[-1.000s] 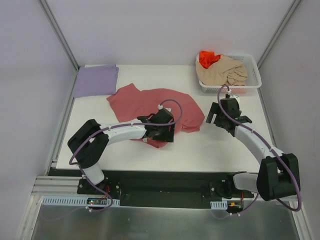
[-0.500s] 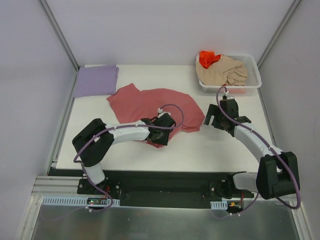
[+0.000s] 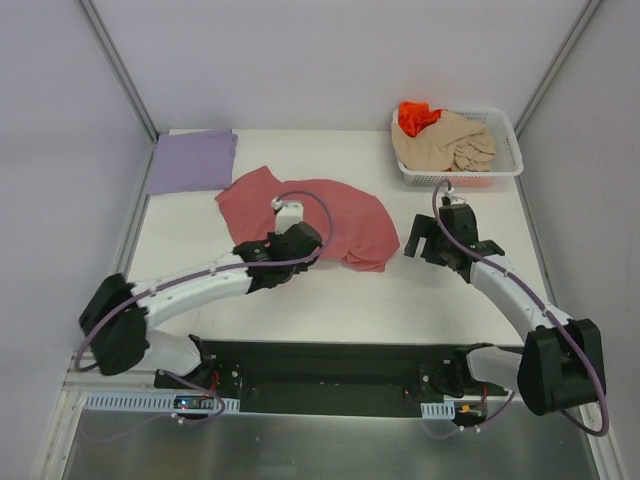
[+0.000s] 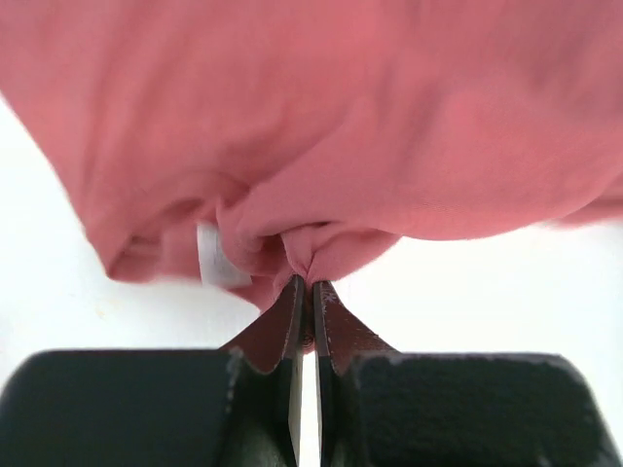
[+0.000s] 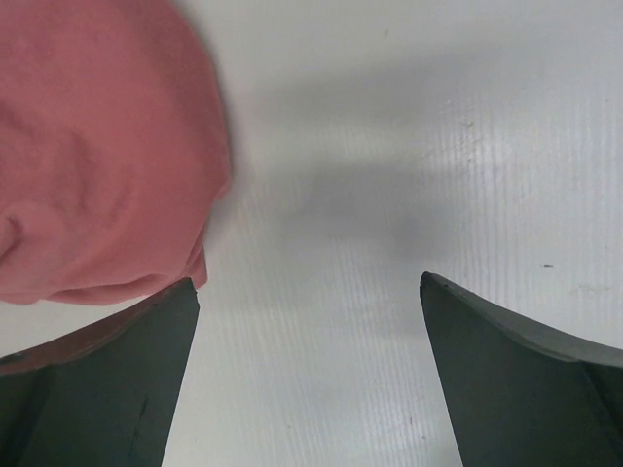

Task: Fold and stack the t-shirts
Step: Flatten out the tshirt

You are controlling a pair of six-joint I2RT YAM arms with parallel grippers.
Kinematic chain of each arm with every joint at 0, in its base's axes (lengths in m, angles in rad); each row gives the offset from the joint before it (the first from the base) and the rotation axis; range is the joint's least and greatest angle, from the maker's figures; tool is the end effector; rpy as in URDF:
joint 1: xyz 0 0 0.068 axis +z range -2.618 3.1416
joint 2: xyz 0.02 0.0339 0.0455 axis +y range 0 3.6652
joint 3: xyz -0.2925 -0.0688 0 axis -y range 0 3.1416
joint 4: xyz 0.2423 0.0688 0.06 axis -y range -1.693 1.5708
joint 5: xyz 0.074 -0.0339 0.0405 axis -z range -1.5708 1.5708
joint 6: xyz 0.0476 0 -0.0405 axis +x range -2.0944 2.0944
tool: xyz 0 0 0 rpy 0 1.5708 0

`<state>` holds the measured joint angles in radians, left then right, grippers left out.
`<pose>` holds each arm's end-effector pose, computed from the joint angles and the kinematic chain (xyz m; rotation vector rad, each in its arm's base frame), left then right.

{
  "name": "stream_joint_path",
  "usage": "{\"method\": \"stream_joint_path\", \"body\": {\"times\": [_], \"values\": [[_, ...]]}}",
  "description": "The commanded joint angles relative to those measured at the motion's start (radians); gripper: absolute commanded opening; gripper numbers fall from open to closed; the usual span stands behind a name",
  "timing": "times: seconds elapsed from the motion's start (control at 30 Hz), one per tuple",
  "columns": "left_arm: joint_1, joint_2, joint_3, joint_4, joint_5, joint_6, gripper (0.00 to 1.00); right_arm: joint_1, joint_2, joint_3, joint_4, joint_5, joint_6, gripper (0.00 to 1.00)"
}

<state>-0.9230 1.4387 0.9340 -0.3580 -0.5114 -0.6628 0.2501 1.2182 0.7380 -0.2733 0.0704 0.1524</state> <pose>0.1982 -0.2233 0.2511 0.0777 2.3004 -0.1829 0.2432 0.0587 0.2462 -0.0781 2.3238 0.1210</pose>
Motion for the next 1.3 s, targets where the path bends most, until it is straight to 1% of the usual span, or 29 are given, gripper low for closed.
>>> {"method": "stream_joint_path", "body": {"times": [0.0,0.03,0.13,0.27,0.33,0.4,0.5,0.7,0.73,0.8,0.83,0.87,0.9,0.93,0.97,1.07,1.13,1.2,1.27], "values": [[0.007,-0.234,-0.024,-0.019,-0.284,-0.009,0.00,0.061,-0.069,-0.025,-0.046,0.012,-0.004,0.99],[0.018,-0.277,-0.035,-0.018,-0.297,-0.008,0.00,0.086,-0.066,-0.026,-0.053,0.017,0.002,0.99],[0.050,-0.375,-0.058,-0.016,-0.259,0.011,0.00,0.184,-0.033,-0.017,-0.038,0.019,0.021,0.97],[0.056,-0.440,-0.075,-0.018,-0.260,0.017,0.00,0.325,0.067,0.015,0.052,0.006,0.058,0.93],[0.056,-0.457,-0.078,-0.018,-0.254,0.017,0.00,0.414,0.121,0.032,0.086,-0.006,0.059,0.91],[0.058,-0.460,-0.083,-0.018,-0.254,0.017,0.00,0.477,0.170,0.041,0.129,0.014,0.061,0.89],[0.058,-0.457,-0.089,-0.018,-0.253,0.002,0.00,0.524,0.263,0.072,0.169,0.029,0.081,0.85],[0.067,-0.455,-0.084,-0.018,-0.285,0.003,0.00,0.534,0.434,0.127,0.217,0.207,0.088,0.74],[0.072,-0.457,-0.081,-0.018,-0.295,0.002,0.00,0.535,0.452,0.138,0.224,0.221,0.076,0.71],[0.085,-0.462,-0.069,-0.018,-0.311,0.011,0.00,0.534,0.478,0.165,0.235,0.229,0.065,0.51],[0.092,-0.466,-0.058,-0.019,-0.317,0.022,0.00,0.534,0.477,0.179,0.230,0.212,0.049,0.36],[0.098,-0.469,-0.048,-0.018,-0.329,0.034,0.00,0.534,0.460,0.196,0.202,0.210,0.036,0.19],[0.105,-0.475,-0.032,-0.018,-0.343,0.049,0.00,0.535,0.430,0.204,0.174,0.215,0.038,0.07],[0.110,-0.483,-0.015,-0.018,-0.358,0.070,0.00,0.535,0.382,0.213,0.133,0.227,0.030,0.02],[0.111,-0.495,0.008,-0.018,-0.372,0.093,0.00,0.535,0.321,0.224,0.084,0.236,0.013,0.00],[0.112,-0.547,0.086,-0.018,-0.432,0.170,0.00,0.532,0.138,0.294,-0.081,0.282,-0.059,0.00],[0.113,-0.586,0.156,-0.016,-0.444,0.235,0.00,0.532,0.014,0.365,-0.186,0.282,-0.118,0.00],[0.112,-0.621,0.236,-0.009,-0.405,0.313,0.00,0.534,-0.078,0.475,-0.268,0.229,-0.190,0.00],[0.112,-0.649,0.317,0.022,-0.328,0.382,0.00,0.532,-0.147,0.594,-0.323,0.160,-0.237,0.00]]}}
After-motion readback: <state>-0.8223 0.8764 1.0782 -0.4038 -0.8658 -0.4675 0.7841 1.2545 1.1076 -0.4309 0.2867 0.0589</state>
